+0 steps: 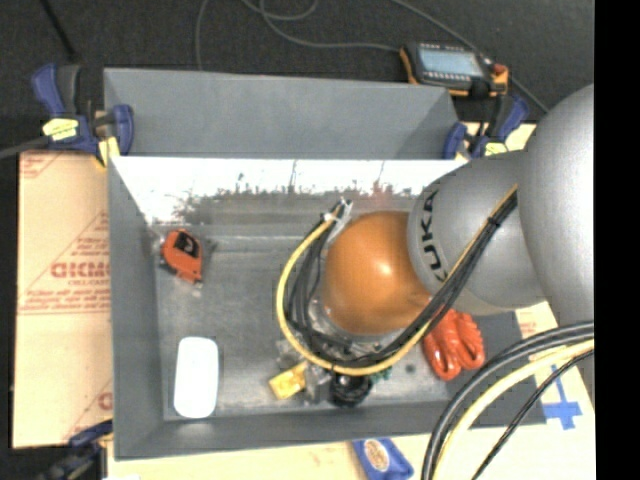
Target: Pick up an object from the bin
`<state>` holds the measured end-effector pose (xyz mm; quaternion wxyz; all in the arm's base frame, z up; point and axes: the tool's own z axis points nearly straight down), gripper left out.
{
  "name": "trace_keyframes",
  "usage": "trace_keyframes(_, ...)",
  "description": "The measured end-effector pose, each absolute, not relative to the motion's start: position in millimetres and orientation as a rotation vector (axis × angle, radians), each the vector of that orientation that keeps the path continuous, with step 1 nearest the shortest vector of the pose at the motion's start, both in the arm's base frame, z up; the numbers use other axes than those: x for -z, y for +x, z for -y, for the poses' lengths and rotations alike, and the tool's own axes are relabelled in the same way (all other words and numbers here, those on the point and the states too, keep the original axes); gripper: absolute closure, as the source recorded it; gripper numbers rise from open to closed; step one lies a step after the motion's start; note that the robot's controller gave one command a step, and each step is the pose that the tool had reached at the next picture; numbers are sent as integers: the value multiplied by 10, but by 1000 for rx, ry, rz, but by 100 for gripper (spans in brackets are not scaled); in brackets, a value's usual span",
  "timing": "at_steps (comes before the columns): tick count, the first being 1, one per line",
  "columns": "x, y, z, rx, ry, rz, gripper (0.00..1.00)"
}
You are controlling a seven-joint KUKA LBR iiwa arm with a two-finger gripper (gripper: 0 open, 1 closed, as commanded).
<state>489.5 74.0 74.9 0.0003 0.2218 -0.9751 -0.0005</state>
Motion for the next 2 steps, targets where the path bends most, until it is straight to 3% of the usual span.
trace_keyframes(2, -1191, 4895, -740, 1, 696, 3060, 100)
